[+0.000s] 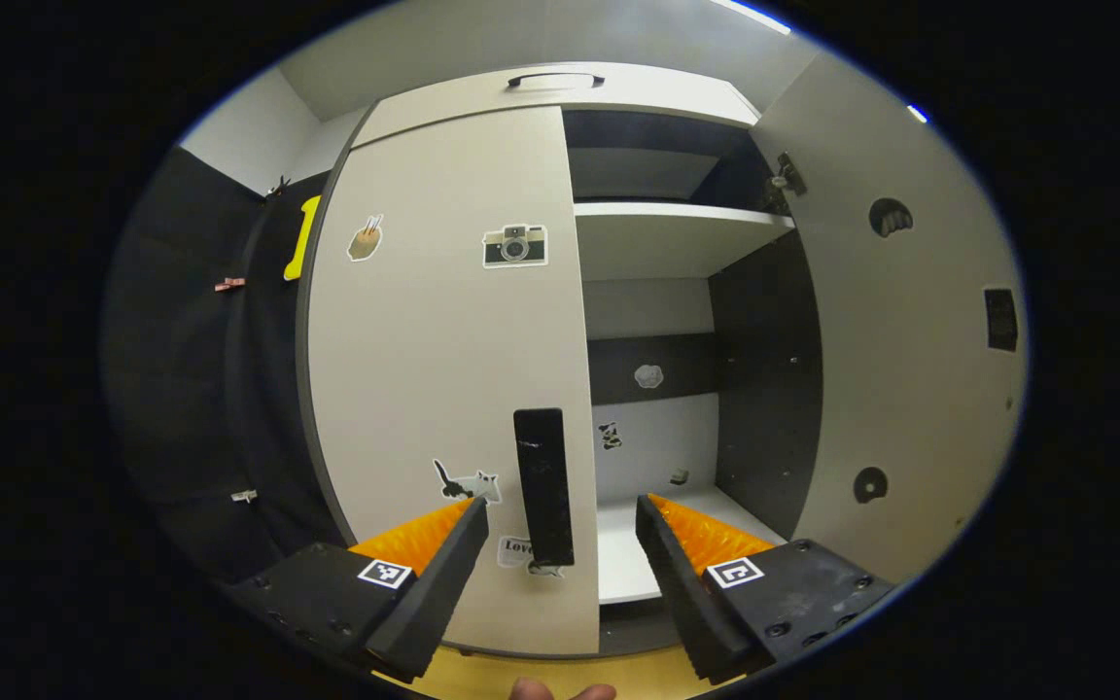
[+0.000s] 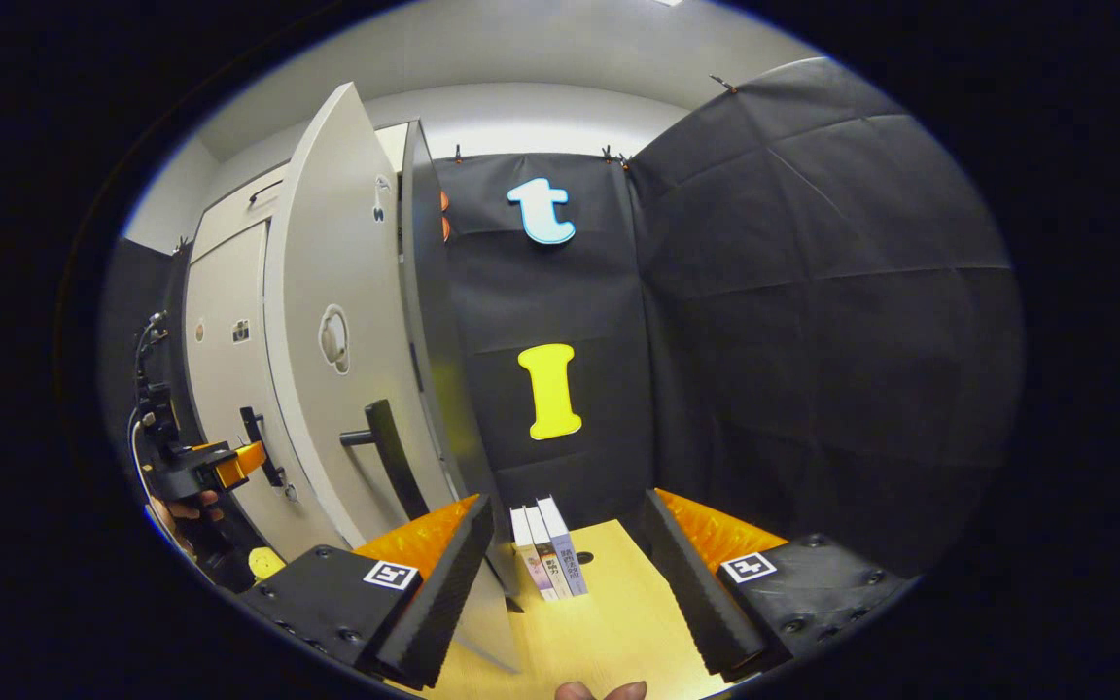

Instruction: Open the right door of the double-door shoe cabinet with the right hand, and open the left door with the left hand.

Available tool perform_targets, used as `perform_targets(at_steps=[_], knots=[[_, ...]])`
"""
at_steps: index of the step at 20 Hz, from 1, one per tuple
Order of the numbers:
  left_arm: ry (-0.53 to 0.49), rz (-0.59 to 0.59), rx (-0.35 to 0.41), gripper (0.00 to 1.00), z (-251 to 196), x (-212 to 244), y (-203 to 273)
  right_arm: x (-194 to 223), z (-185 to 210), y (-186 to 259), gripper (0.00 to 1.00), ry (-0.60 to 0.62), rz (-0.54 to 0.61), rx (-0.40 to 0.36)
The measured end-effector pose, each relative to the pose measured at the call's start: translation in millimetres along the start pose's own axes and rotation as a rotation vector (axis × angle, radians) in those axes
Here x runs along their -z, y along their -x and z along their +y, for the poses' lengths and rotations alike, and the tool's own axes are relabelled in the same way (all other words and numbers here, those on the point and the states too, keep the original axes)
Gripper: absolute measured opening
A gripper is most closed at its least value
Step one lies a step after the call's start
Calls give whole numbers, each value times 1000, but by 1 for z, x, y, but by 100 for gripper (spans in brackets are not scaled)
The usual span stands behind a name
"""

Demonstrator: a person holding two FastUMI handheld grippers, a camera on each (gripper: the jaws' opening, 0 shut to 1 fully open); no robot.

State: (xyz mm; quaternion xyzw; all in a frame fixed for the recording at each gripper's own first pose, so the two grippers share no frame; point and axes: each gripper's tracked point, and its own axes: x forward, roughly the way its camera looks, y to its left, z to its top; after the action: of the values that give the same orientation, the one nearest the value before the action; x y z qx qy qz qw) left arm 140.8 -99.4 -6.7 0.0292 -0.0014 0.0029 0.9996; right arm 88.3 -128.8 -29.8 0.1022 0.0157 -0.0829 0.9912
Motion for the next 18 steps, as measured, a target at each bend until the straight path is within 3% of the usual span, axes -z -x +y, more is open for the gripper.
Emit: perform_targets(at_steps=[5, 9, 12, 18], knots=[[27, -19, -14, 87, 6, 2, -36, 9, -4, 3, 98, -17, 48, -1], [62, -12, -24, 60, 9, 9, -53, -3, -2, -4, 98, 10, -21, -30], [86, -4, -29, 40, 9, 12, -61, 7, -9, -3, 98, 81, 3, -25], [85, -6, -29, 36, 9, 14, -63, -5, -7, 3, 98, 136, -35, -31]])
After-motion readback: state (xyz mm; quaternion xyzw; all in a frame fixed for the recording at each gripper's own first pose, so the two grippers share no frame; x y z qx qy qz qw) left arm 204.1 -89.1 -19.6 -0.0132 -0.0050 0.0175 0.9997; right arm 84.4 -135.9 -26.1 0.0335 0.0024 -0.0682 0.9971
